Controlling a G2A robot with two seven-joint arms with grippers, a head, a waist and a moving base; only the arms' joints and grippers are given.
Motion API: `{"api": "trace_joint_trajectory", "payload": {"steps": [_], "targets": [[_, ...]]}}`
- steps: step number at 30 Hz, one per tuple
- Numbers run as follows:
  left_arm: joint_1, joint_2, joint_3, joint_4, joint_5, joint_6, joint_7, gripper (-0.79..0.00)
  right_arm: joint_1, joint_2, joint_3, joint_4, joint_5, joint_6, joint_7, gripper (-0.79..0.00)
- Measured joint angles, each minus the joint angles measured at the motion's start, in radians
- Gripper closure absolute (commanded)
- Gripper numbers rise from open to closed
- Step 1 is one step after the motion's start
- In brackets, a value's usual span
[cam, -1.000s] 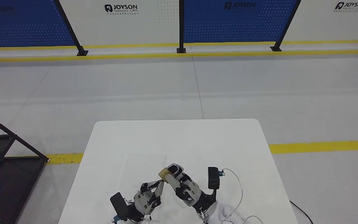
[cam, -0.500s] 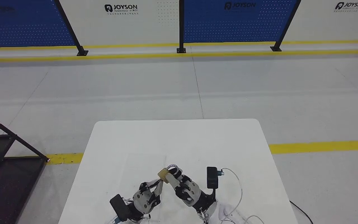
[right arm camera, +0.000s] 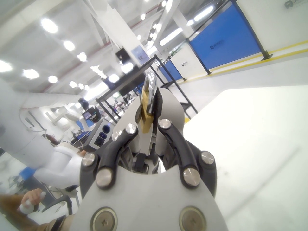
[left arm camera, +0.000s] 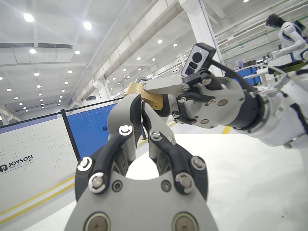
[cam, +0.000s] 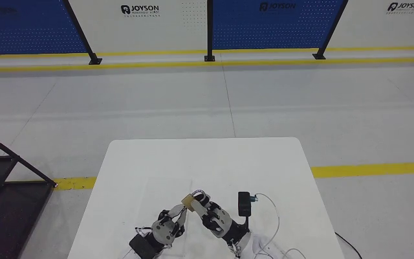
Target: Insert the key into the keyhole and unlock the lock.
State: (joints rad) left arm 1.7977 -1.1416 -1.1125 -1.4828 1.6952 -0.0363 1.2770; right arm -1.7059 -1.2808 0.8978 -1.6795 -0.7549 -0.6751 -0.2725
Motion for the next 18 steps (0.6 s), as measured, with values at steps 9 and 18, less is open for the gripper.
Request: {"api": "trace_joint_trajectory", "payload": {"steps": [9, 18], "targets": [[-0.016, -0.001, 0.003, 0.016, 0.035, 0.065, 0.021, 0.000, 0.002, 0.002, 0.000, -0.002, 0.007, 0.002, 0.008, 0.000], [-0.032, -0.001, -0.004, 0.029, 0.072, 0.136, 0.033, 0.000, 0.002, 0.005, -0.001, -0.001, 0.015, -0.003, 0.018, 0.000]]}}
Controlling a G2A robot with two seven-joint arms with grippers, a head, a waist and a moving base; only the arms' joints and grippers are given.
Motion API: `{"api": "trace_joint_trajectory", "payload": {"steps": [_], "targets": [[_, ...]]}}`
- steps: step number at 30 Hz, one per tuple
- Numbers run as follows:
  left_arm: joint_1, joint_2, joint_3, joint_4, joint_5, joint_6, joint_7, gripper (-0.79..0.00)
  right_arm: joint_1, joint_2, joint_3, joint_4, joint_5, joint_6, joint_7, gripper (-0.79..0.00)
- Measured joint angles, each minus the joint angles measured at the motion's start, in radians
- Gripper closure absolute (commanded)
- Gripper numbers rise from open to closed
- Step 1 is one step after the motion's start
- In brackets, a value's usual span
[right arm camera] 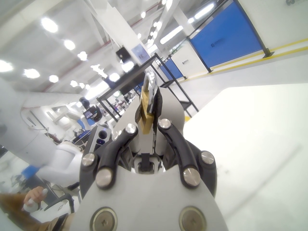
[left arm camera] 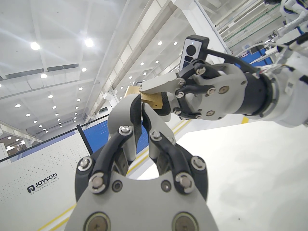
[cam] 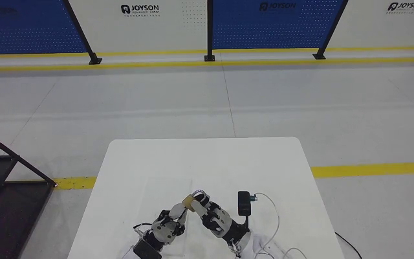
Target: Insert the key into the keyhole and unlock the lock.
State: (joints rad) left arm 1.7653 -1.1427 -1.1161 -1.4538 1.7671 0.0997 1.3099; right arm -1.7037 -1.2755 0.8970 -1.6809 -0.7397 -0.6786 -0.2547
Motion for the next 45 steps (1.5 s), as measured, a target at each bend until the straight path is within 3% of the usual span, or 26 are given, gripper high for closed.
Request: {"api": "trace_joint_trajectory", "payload": {"steps": [9, 10, 11, 22, 26, 31, 35, 45], "targets": [[-0.006, -0.001, 0.002, 0.010, 0.014, 0.031, 0.011, -0.006, 0.000, 0.002, 0.000, -0.001, 0.007, -0.001, 0.006, 0.000], [-0.005, -0.001, 0.003, 0.008, 0.007, 0.029, 0.013, -0.342, 0.000, 0.003, 0.000, -0.002, 0.007, 0.000, 0.007, 0.000], [-0.005, -0.001, 0.004, 0.005, -0.002, 0.025, 0.016, -0.785, 0.000, 0.003, 0.000, -0.002, 0.007, 0.000, 0.007, 0.000], [0.015, 0.004, -0.014, -0.012, -0.072, -0.051, 0.064, -0.785, -0.004, 0.006, 0.006, -0.006, 0.000, -0.010, -0.021, 0.000], [0.034, 0.007, -0.015, -0.019, -0.142, -0.142, 0.079, -0.785, -0.006, 0.007, 0.011, -0.006, -0.001, -0.008, -0.032, 0.000], [0.087, 0.016, -0.017, -0.056, -0.306, -0.400, 0.076, -0.785, 0.008, 0.003, 0.008, 0.012, 0.018, 0.026, -0.033, 0.000], [0.140, 0.033, -0.065, -0.090, -0.434, -0.591, 0.007, -0.785, 0.045, -0.005, -0.016, 0.052, 0.070, 0.059, 0.025, 0.000], [0.314, 0.099, -0.293, -0.194, -0.781, -0.982, -0.372, -0.785, 0.238, -0.063, -0.175, 0.238, 0.220, 0.301, 0.347, 0.000]]}}
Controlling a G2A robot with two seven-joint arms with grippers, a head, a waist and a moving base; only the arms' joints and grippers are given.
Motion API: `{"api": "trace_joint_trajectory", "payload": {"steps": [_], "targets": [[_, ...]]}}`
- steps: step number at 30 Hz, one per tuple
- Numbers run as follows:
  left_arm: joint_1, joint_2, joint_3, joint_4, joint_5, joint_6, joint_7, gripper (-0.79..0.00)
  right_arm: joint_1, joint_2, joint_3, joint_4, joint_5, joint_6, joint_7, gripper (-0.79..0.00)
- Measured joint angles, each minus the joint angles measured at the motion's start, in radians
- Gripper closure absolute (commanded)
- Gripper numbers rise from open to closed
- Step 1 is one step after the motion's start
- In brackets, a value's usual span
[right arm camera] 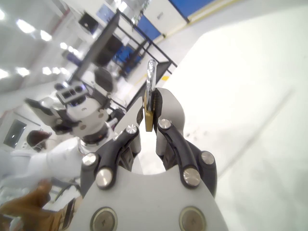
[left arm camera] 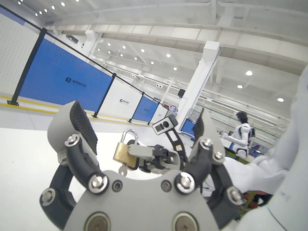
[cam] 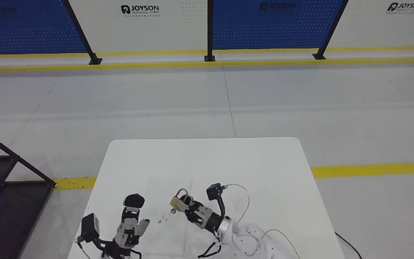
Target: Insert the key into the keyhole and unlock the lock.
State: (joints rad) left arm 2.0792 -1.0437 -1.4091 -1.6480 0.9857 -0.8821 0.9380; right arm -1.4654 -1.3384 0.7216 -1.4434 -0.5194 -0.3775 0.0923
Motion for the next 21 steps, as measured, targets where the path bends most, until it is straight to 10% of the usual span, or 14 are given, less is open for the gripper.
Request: {"api": "trace_joint_trajectory", "payload": {"steps": [8, 12, 13, 21], "targets": [[0.039, 0.011, -0.095, 0.004, -0.103, -0.072, -0.103, -0.785, 0.132, -0.076, -0.140, 0.165, 0.021, 0.143, 0.057, 0.000], [0.032, 0.005, -0.091, 0.001, -0.104, -0.045, -0.113, -0.785, 0.170, -0.105, -0.176, 0.233, 0.032, 0.166, 0.052, -0.508], [0.030, 0.003, -0.088, 0.001, -0.101, -0.038, -0.114, -0.785, 0.176, -0.110, -0.181, 0.244, 0.032, 0.172, 0.051, -0.776], [0.029, 0.002, -0.087, 0.001, -0.099, -0.034, -0.115, -0.785, 0.193, -0.129, -0.198, 0.283, -0.009, 0.191, 0.039, -0.785]]}}
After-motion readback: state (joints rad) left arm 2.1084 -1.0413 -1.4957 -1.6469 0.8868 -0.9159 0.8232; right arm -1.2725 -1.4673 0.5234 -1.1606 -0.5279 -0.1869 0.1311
